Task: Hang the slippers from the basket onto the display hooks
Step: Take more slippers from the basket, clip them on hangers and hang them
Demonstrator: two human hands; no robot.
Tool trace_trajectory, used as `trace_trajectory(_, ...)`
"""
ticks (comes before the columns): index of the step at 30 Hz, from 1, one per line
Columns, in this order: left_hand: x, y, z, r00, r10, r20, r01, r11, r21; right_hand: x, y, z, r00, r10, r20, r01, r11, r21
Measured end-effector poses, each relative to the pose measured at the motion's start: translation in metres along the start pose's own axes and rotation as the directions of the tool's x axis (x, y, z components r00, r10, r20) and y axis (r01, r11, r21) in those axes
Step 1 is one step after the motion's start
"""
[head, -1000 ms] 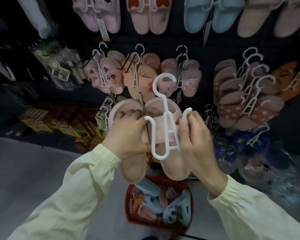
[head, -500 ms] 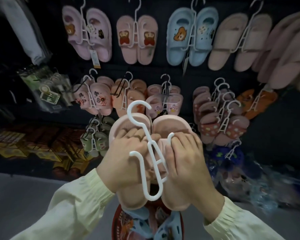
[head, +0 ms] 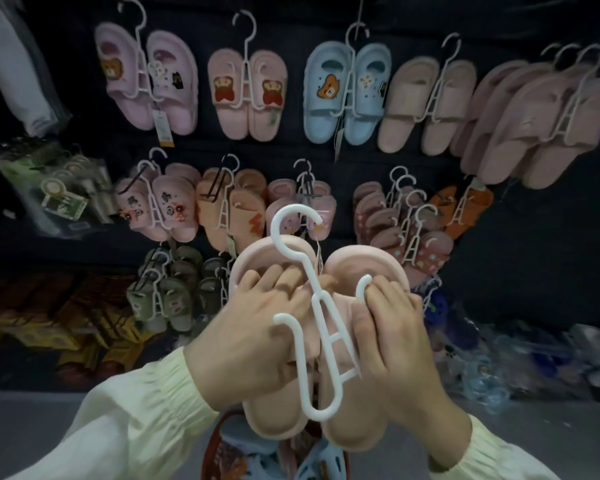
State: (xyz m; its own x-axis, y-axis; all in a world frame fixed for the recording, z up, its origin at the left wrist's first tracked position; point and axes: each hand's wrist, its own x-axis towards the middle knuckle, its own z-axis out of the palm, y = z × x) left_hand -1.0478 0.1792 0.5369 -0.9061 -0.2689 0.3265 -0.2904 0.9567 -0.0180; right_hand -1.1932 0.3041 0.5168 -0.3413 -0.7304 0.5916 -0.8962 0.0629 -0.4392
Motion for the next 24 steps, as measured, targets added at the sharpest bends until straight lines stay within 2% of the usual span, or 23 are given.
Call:
trace_trajectory(3,-0.005,-0.003,0.012,0.997,0.067,-0.049,-0.069,0.997,-0.044,-0.007,0.002,-0.006,0.999,0.033,-0.015,-0.033,0.999,-0.033)
trace_trajectory(7,0.0,-0.006,0.016,0.999,0.042,0.007,-0.039,0.975,-0.219,-0.015,0.009,-0.015,0.998,0.061,-0.031,-0.062,0.996,-0.062)
trace_trajectory(9,0.002,-0.007,0.012,1.0,0.013,-0.01,-0.015,0.96,-0.28,-0.015,0.011,-0.018,0.997,0.062,-0.036,-0.064,0.995,-0.073)
trace_trajectory(18,0.02,0.002,0.002,0.998,-0.045,-0.043,0.031,0.957,-0.29,-0.02,0.023,-0.031,0.998,0.061,-0.034,-0.063,0.995,-0.078)
trace_trajectory(24,0.045,0.032,-0.001,0.995,-0.083,-0.05,0.062,0.944,-0.324,-0.029,0.053,-0.057,0.994,0.1,-0.039,-0.102,0.994,-0.036)
